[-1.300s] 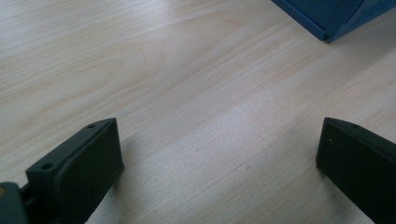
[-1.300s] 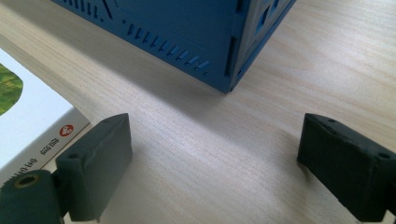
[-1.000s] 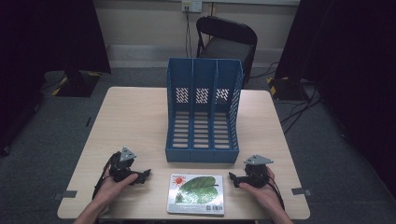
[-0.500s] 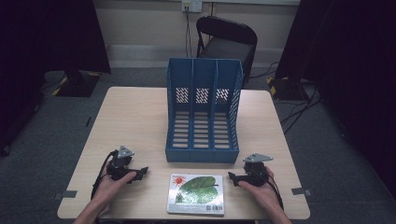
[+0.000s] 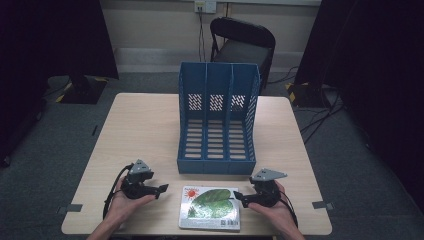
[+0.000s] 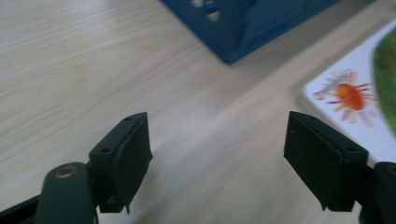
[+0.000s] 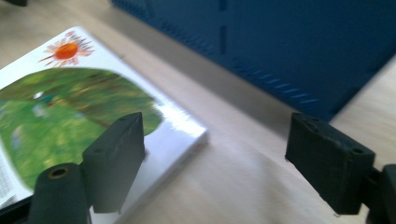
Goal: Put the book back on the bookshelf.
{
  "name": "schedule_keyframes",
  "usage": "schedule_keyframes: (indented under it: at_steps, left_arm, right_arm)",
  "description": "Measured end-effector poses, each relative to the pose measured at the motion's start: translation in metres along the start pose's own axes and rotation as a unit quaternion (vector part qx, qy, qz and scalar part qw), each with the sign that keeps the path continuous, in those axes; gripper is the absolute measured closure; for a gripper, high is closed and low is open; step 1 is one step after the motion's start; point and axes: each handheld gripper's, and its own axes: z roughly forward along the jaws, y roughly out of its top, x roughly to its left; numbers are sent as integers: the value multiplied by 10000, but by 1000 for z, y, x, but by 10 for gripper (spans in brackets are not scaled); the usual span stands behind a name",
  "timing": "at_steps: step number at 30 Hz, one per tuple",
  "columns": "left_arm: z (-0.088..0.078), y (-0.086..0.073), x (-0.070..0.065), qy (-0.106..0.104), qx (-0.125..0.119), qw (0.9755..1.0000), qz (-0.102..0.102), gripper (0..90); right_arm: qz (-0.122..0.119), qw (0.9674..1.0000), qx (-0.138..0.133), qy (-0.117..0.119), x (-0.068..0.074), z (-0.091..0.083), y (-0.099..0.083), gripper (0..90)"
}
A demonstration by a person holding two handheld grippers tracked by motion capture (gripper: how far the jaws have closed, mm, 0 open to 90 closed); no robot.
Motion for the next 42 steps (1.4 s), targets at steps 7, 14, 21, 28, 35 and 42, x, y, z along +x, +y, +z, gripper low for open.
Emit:
schedule_keyframes:
  at_steps: [7,14,21,28,35,42]
  left_arm:
    - [10,8,-27,-339,4,9990,284,323]
    - [19,8,-37,-609,138,9972,420,352]
    - [27,6,-43,-559,261,9969,494,327]
    - [32,6,-44,-718,312,9960,434,319]
    - [32,6,-42,-713,282,9959,487,319]
    - [31,7,-34,-583,254,9973,356,321]
  right_arm:
    - [-140,9994,163,280,12,-1,-3,275]
    - [-163,9986,344,378,26,-4,-10,323]
    - [-129,9971,516,540,30,2,-10,316]
    - [-173,9968,532,565,32,4,-10,252]
    - [-297,9957,603,642,35,6,-9,166]
    - [-397,9942,615,788,40,10,-7,135]
